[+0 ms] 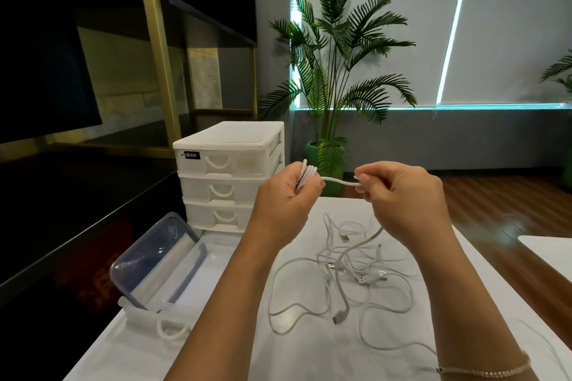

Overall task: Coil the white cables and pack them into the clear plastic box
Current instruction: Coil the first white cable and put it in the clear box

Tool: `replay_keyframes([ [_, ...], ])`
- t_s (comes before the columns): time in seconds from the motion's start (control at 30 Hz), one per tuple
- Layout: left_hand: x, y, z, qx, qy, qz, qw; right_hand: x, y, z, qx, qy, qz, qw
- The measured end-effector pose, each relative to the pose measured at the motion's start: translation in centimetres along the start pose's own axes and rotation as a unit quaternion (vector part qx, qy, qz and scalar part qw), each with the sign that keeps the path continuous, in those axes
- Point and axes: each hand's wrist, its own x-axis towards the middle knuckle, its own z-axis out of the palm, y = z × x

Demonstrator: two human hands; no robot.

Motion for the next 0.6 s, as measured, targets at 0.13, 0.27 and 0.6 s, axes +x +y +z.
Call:
replay_keyframes([
  [0.13,0.0,0.2,0.1,0.024,-0.021,-0.001,0.999,-0.1,-0.1,0.3,0.087,0.049,0.009,0.995],
  [0.27,-0.2,0.2,-0.2,0.043,-0.034,-0.013,0.998,-0.1,-0.1,-0.2,0.103,0.114,0.017,0.988],
  [0.6,0.3,0.0,-1.5,-0.206,-0.048,-0.114,0.971,0.1,0.8,0.1,0.013,0.133,0.026,0.991],
])
